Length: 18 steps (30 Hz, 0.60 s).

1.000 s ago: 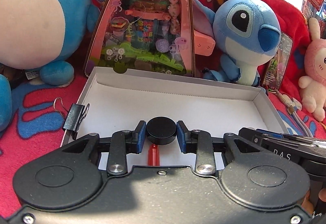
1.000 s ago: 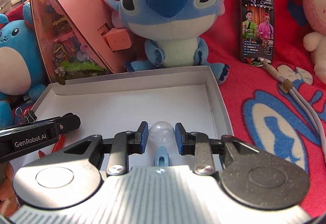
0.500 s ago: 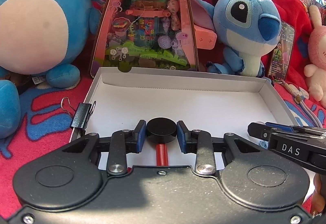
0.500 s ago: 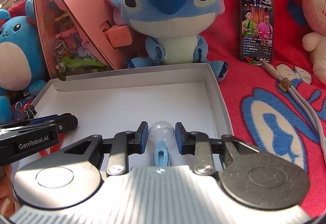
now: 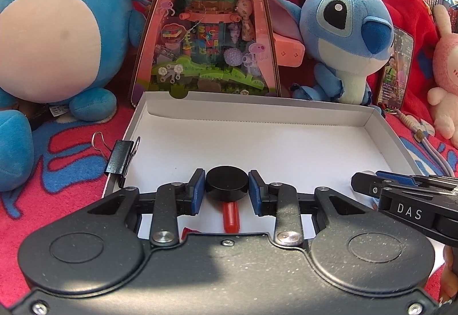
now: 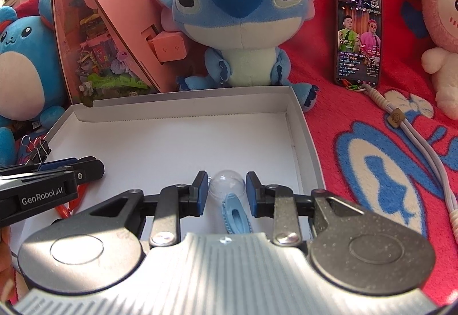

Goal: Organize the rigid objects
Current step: 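Open the left tool releasing the puck while the right tool releases the dome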

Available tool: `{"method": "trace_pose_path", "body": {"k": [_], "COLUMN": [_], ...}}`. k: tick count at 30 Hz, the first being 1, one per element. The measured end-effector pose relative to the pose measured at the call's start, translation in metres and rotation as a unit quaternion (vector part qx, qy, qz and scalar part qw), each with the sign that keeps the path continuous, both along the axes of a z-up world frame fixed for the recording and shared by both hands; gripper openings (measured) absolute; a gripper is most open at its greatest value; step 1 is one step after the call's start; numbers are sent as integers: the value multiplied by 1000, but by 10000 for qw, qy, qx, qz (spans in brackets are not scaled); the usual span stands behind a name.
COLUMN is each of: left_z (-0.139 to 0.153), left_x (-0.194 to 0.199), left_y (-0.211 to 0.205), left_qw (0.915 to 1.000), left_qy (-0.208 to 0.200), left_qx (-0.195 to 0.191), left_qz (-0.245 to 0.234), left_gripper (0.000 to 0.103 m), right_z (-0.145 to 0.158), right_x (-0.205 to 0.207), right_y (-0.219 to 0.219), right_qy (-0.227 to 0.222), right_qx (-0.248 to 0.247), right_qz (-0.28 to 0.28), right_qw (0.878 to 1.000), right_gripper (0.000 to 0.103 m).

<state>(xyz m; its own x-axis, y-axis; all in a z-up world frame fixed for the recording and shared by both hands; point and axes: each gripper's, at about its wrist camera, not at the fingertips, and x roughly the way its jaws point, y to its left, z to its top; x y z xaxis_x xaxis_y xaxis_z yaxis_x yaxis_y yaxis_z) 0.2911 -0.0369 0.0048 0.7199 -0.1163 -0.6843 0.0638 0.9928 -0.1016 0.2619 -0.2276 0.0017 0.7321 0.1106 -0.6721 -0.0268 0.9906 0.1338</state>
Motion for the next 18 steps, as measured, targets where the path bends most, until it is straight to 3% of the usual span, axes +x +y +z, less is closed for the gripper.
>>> {"method": "trace_pose_path", "body": {"k": [9, 12, 18], "left_z": [0, 1, 1], "left_x": [-1, -2, -3], "left_y": [2, 3, 4], "left_qw": [10000, 9999, 9998], "left_qy": [14, 30, 24], "left_qx": [-79, -139, -187], "left_qz": [10, -4, 29], "left_gripper": [34, 45, 50], "right_z": [0, -1, -1], "right_x": [-1, -1, -3], "right_y": [1, 2, 5], "right_qy": [-12, -36, -93], "right_qx": [-47, -104, -143], "right_qz": [2, -7, 53], "right_qw": [10000, 9999, 9998], "right_gripper": [34, 48, 55]}}
